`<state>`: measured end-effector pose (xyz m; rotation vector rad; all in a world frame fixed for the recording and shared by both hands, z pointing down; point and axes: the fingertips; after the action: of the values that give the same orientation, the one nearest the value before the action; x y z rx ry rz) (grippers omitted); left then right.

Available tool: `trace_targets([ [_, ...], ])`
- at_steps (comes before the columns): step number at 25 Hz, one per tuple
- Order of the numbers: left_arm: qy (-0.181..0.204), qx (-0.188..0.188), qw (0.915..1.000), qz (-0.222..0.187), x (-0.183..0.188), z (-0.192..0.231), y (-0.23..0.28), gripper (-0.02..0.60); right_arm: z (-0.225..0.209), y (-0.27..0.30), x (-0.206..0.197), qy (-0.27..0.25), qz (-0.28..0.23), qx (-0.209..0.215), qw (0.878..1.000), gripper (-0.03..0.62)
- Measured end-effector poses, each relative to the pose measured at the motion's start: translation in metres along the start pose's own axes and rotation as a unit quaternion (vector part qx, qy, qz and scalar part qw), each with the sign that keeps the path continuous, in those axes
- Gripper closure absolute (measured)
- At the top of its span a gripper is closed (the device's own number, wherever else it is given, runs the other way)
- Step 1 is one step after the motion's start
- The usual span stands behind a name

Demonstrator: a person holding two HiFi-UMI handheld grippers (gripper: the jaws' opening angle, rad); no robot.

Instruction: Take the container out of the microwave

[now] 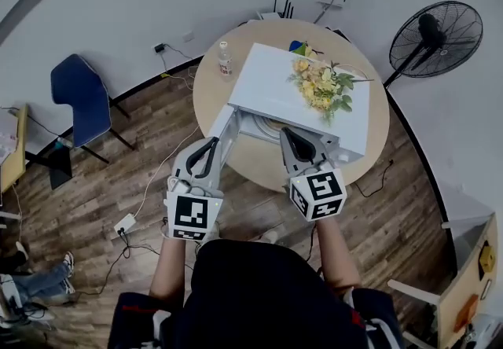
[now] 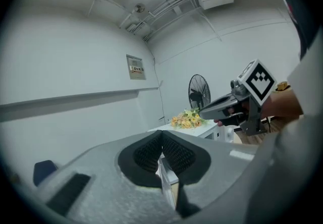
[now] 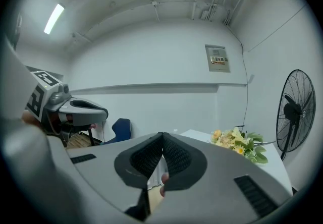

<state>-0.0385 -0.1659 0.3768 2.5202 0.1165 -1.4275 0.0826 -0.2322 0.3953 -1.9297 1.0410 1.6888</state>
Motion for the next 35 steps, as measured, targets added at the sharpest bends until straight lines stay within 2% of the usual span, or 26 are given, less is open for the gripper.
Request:
trace_targets([
  [5,-0.004,0.006,0.9999,0.013,0.001,-0.018,-0.003,0.569,-0.001,-0.004,-0.008,-0.001,0.011,0.021,1.0,0.586],
  [10,-0.011,-0.006,0.9997,0.019,0.003,-0.046,0.004,0.569,-0.011,-0.018,-0.018,0.0,0.024,0.026,0.999,0.586],
  [18,-0.023,-0.036,0.9989,0.02,0.004,-0.089,0.021,0.569,-0.029,-0.035,-0.039,0.006,0.046,0.017,0.999,0.586],
  [26,-0.037,-0.08,0.9959,0.019,-0.004,-0.111,0.039,0.569,-0.039,-0.023,-0.057,0.005,0.077,0.003,0.997,0.586],
  [30,-0.059,-0.097,0.9931,0.029,-0.021,-0.111,0.054,0.569,-0.04,-0.002,-0.081,-0.011,0.125,0.007,0.992,0.586],
  [35,-0.081,-0.126,0.9874,0.053,-0.053,-0.119,0.068,0.569,-0.037,0.022,-0.129,-0.076,0.228,0.03,0.97,0.586],
])
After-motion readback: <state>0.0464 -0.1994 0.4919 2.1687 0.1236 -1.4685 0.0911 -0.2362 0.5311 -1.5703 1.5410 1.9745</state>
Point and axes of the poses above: the fingertips, and each gripper's own axes: y forward along the fingers, z to its left, x out of its top, and after that the axes turned 14 degrees about y, right-handed
